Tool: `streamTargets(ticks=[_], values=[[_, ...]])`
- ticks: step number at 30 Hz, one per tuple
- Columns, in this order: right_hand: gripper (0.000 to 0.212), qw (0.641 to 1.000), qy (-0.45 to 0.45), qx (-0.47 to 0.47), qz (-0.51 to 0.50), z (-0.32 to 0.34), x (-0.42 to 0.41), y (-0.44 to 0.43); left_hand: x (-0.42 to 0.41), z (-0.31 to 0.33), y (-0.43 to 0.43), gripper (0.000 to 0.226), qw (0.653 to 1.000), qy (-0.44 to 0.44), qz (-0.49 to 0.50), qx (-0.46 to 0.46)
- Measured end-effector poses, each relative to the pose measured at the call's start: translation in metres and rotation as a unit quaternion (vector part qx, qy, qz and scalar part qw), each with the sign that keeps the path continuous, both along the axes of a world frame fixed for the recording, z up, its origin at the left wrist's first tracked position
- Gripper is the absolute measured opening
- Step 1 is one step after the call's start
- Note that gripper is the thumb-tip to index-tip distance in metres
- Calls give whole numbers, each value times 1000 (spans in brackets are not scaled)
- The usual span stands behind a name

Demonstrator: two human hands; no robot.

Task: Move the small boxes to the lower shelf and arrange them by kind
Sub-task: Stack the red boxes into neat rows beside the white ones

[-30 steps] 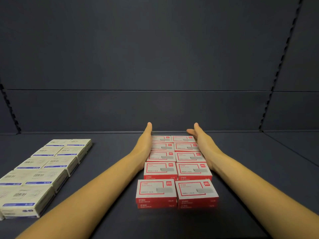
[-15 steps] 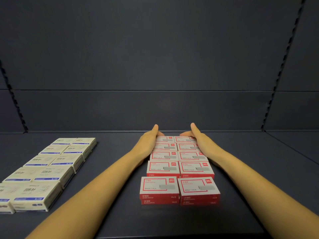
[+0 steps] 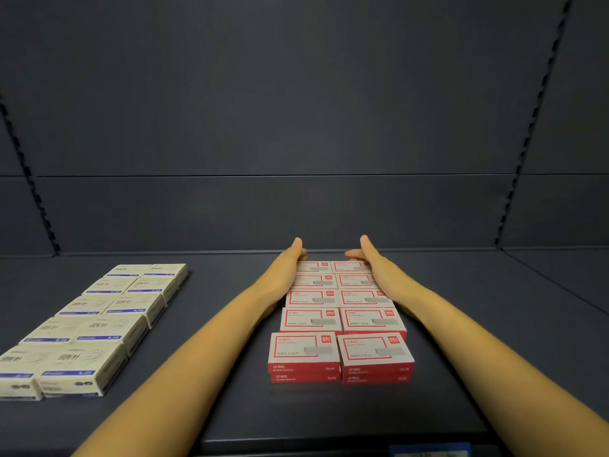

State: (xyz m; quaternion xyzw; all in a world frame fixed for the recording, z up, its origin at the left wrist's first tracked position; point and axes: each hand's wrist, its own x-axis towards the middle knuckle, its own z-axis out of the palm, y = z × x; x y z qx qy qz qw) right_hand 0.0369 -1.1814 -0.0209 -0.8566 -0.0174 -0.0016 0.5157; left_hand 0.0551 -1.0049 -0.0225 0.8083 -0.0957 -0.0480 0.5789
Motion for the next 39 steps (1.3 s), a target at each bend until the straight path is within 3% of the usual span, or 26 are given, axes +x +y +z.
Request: streamTargets(ticks=[2, 7, 10, 14, 17, 21, 26, 35, 39], values=[[60, 998, -11, 45, -31, -1, -3, -1, -5, -1, 6, 48, 998, 19, 8, -53], [66, 963, 12, 265, -48, -5, -39, -11, -23, -4, 24, 62, 981, 76, 25, -175], [69, 952, 18, 304, -31, -12, -67, -18, -43, -13, 32, 62, 971, 96, 27, -219], [69, 956, 24, 293, -18, -18, -82, -18, -69, -20, 25, 42, 966, 130, -9, -222], [65, 955, 24, 295, -12, -21, -80, -14, -73, -18, 17, 41, 967, 119, -30, -224], [32, 958, 27, 285, -30, -22, -81, -7, -69, -20, 15, 45, 957, 131, -24, -256], [43, 954, 59, 288, -57, -19, -87, -1, -73, -22, 4, 48, 955, 130, -4, -266], [38, 961, 74, 262, -56, -18, -85, 0, -73, -23, 3, 42, 952, 128, -4, -277], [40, 973, 55, 221, -27, -14, -80, -4, -61, -25, 11, 65, 964, 126, -18, -233]])
